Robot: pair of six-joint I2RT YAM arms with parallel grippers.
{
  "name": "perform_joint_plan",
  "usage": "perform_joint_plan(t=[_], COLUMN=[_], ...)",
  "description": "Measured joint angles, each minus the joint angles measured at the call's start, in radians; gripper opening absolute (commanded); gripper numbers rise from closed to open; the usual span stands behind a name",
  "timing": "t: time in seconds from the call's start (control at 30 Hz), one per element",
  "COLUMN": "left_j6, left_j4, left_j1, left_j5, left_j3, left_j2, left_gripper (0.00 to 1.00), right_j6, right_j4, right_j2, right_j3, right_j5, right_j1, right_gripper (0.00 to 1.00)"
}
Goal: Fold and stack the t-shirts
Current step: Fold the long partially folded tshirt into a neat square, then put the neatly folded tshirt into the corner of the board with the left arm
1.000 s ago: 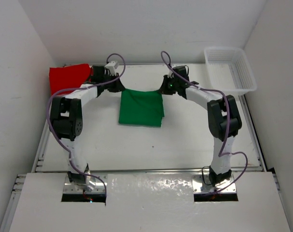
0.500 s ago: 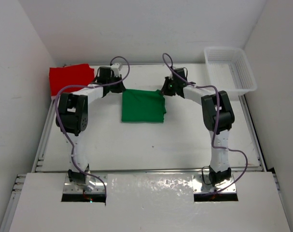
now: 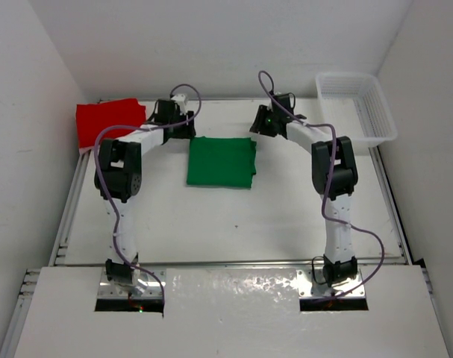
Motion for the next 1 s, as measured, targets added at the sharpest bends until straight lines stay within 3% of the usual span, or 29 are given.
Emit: perform_joint_plan(t=[0.03,0.2,0.33,0.53,0.87,1.0], left_j6=[-0.002,-0.005,-0.001,-0.035,-0.141,-0.193], left_j4=[-0.020,-0.084,-0.100,-0.109,-0.036,0.042], left_j1=[0.004,0.027,0.045,0.020,-0.013,-0.017], left_j5=[-0.008,0.003,0.056,0.178,0.293,0.378], left_j3=[0.018,0.087,-0.068,-0.246,-0.277,-0.276], left_j2=[0.002,-0.017,-0.151,-0.204,-0.142,-0.104], left_gripper=[0.68,0.71,0.77,0.82,0.78,0.66], right_j6=[-0.012,-0.059,-0.072,-0.047,0.030,0.072], right_j4=[-0.020,-0.089,-0.125,-0.123,-0.048,0.023], right_j2=[0.000,-0.045,-0.160,-0.205,-0.188,-0.188], right_j3=[0.009,-0.033,-0.195,-0.312,-0.355,-0.385], right_j5=[0.014,0.042,0.035,-0.010,-0.068,-0.100], right_j1=[-0.002,-0.005,0.015,0.080,0.094,0.089], right_gripper=[0.46,0.55,0.63,0.62,0.59,0.59])
